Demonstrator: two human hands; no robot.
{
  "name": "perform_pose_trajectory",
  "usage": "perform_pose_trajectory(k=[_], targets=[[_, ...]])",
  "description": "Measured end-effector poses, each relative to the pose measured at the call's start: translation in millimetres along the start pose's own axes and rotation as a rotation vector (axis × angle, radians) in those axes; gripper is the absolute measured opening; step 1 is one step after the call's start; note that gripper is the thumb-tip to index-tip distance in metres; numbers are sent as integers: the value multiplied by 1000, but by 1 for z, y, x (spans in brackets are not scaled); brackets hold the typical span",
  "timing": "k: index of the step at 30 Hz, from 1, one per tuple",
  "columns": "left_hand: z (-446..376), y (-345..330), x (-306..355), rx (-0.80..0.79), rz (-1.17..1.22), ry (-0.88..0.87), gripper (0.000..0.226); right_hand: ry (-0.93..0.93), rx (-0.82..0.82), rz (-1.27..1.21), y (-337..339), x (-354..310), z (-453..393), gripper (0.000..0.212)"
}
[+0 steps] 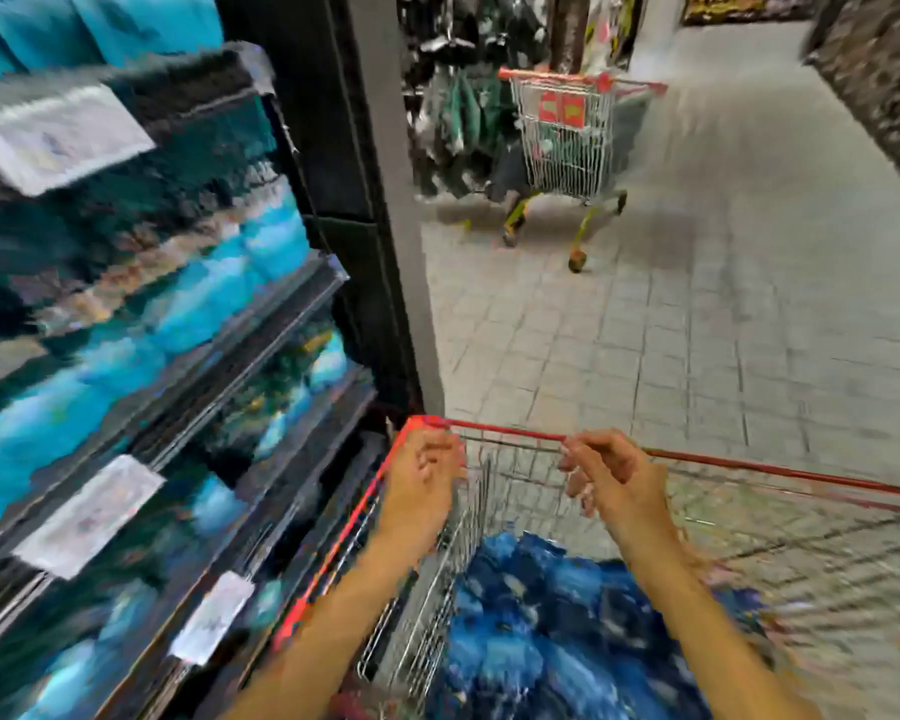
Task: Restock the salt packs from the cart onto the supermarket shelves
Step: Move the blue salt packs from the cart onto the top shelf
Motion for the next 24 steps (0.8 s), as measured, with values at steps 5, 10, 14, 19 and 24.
perform_pose_trajectory(k=[5,10,14,19,24], targets=[[-47,-97,-158,-224,-218,369,22,-357,183,162,66,152,54,16],[-71,-149,-298,-452,-578,558,39,-742,124,405,104,278,126,33],[-94,-170,-373,-487,-763,610,40,-905,59,541,114,355,163,42],[-141,-209,-435,-466,-932,535,19,-873,130,648,131,425,143,21],[-170,-260,-482,-480,-989,458,33,-872,9,798,143,485,91,52]])
Point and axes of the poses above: each hand's wrist, its own z-axis away from the middle knuckle, its own y-axis out of the back of the hand, x = y × z, the point moved 6 cm from there along -z, towards the middle knuckle, and after that the axes turned 12 degrees about y, right-handed, at the moved point
